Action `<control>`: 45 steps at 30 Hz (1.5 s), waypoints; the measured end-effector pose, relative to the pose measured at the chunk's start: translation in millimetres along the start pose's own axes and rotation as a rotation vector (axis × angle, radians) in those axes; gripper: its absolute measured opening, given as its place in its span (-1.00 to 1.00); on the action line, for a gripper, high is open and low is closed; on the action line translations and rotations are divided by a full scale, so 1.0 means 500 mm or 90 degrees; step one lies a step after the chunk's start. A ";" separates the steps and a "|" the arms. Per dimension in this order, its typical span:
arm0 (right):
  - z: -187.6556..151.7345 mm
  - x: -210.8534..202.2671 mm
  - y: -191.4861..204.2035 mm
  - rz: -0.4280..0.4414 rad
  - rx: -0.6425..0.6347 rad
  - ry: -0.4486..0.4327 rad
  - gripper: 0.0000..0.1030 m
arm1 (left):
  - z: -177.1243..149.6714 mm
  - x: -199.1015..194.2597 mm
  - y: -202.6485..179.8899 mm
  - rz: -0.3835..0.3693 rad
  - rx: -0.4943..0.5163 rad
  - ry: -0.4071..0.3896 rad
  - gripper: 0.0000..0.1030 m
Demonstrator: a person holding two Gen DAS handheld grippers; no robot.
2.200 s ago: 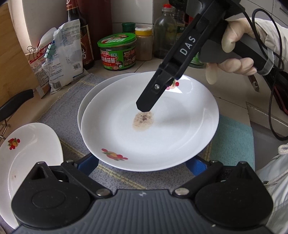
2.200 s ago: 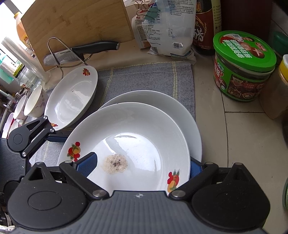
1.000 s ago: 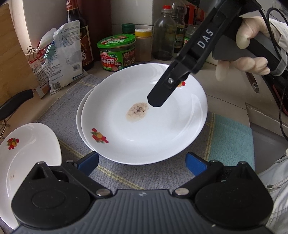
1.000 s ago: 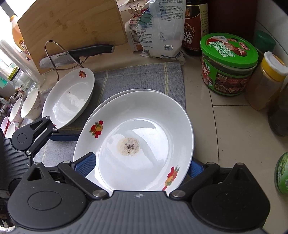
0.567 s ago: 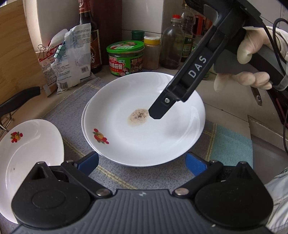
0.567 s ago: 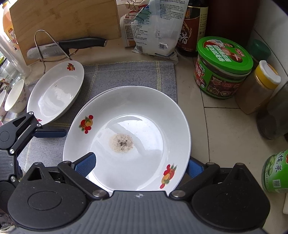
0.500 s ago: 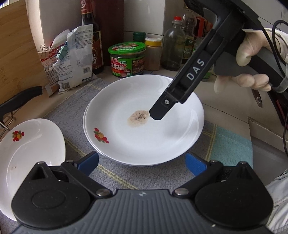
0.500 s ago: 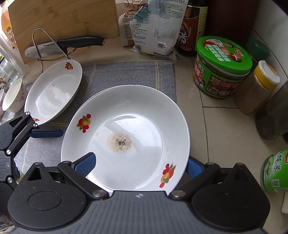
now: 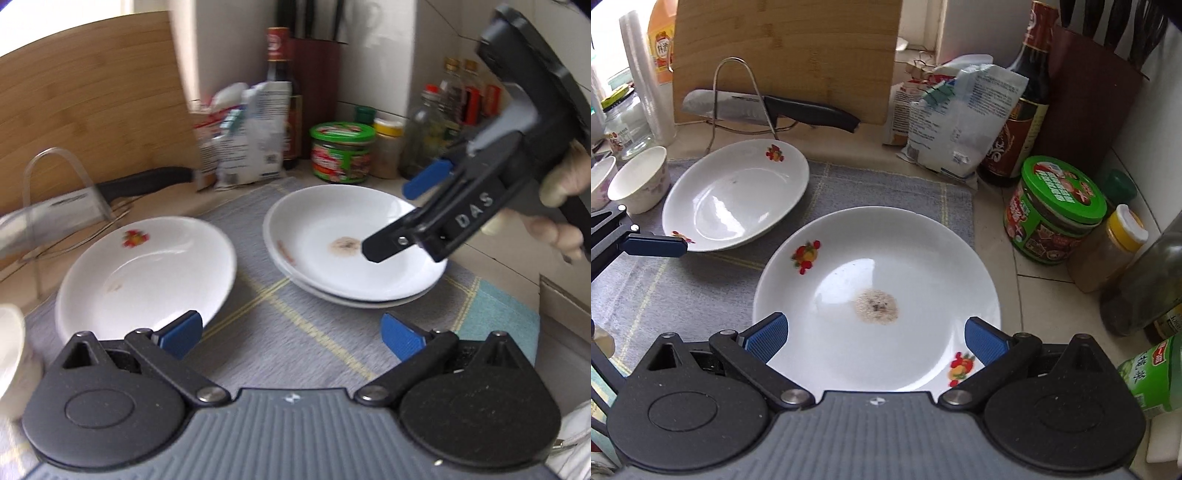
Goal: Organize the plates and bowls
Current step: 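Open both tools and pull them away from the plate stack, then move both tools to the white flower plate beside the knife stand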
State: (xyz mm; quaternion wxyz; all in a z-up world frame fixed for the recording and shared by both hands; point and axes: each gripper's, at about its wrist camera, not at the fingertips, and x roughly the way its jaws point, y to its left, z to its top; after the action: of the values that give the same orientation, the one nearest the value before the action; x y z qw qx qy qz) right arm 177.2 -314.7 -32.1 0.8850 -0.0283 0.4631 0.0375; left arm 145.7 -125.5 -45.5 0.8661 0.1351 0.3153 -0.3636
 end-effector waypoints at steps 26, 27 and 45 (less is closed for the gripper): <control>0.011 -0.014 0.186 -0.005 0.023 -0.024 1.00 | -0.110 0.010 0.145 0.125 -0.103 0.029 0.98; 0.018 -0.009 0.182 0.003 0.016 -0.025 1.00 | -0.107 0.019 0.146 0.127 -0.106 0.033 0.99; 0.162 0.157 0.087 0.179 -0.109 0.000 1.00 | -0.074 0.085 0.157 0.171 -0.140 0.029 0.99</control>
State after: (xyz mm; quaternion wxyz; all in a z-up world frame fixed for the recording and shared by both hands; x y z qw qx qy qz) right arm 284.0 -261.5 -51.0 0.8654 -0.0388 0.4577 0.2005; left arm 208.2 -76.7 -100.9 0.9089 0.0889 0.3521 -0.2050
